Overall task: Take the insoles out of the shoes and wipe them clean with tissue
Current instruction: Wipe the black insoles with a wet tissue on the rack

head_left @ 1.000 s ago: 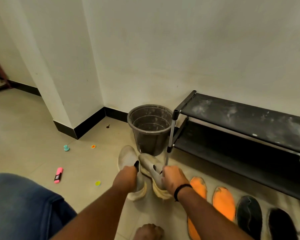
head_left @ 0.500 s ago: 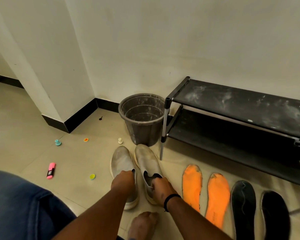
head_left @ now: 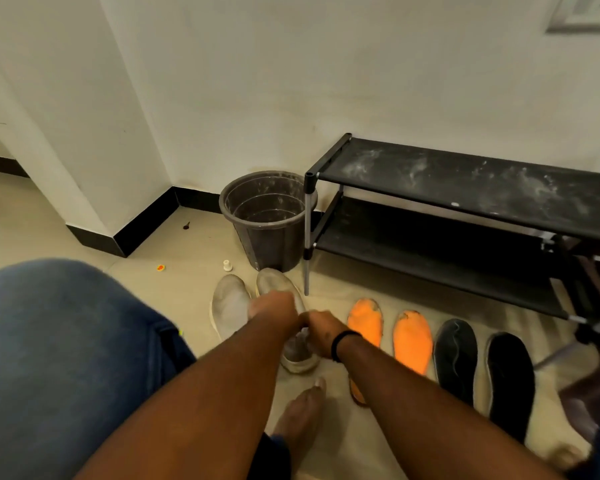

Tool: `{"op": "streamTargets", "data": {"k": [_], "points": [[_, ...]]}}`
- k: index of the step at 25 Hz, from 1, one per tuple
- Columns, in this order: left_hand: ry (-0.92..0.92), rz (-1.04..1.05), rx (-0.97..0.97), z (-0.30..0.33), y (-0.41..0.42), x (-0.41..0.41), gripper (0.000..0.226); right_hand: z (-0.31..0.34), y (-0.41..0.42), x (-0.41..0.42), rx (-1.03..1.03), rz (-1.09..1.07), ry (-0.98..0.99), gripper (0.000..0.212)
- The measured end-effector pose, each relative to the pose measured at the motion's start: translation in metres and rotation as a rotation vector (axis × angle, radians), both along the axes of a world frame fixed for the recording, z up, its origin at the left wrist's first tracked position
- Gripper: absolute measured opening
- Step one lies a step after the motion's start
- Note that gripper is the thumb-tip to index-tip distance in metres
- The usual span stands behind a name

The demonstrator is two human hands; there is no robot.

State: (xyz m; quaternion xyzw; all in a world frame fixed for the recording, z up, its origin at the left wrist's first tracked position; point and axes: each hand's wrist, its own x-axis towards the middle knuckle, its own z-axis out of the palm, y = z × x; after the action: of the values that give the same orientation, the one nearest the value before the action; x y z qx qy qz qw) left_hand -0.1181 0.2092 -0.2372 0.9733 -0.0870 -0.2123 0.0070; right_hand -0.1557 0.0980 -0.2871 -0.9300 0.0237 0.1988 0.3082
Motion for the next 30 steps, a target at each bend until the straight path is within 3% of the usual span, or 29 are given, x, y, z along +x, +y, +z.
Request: {"op": "streamTargets", "data": {"k": [5,8,12,16,18,20,25,30], "points": [[-0.013,-0.001,-0.234,0.022,-0.105,-0.016,0.036,0.047,-0.074,0.0,-0.275,0.003,-0.044,0.034],[0.02,-0.025,-0.43,0.042,-0.173,-0.033,0.033,0.08,-0.147,-0.019,-0.41,-0.14,-0.001,0.028],[0.081,-0.267,-0.506,0.077,-0.251,-0.057,0.027,0.129,-0.219,-0.076,-0.493,-0.337,0.007,0.032],[0.137,-0.475,-0.621,0.114,-0.309,-0.087,0.016,0.192,-0.263,-0.127,-0.639,-0.355,0.044,0.014],[0.134,-0.503,-0.795,0.139,-0.335,-0.102,0.032,0.234,-0.288,-0.141,-0.757,-0.347,0.068,0.009],[0.096,-0.47,-1.015,0.17,-0.354,-0.118,0.027,0.276,-0.312,-0.152,-0.839,-0.381,0.017,0.007],[-0.036,-0.506,-1.455,0.228,-0.4,-0.146,0.033,0.355,-0.363,-0.191,-0.57,-0.623,-0.334,0.021],[-0.087,-0.549,-1.592,0.271,-0.461,-0.136,0.03,0.394,-0.414,-0.217,-0.329,-0.783,-0.668,0.019]]}}
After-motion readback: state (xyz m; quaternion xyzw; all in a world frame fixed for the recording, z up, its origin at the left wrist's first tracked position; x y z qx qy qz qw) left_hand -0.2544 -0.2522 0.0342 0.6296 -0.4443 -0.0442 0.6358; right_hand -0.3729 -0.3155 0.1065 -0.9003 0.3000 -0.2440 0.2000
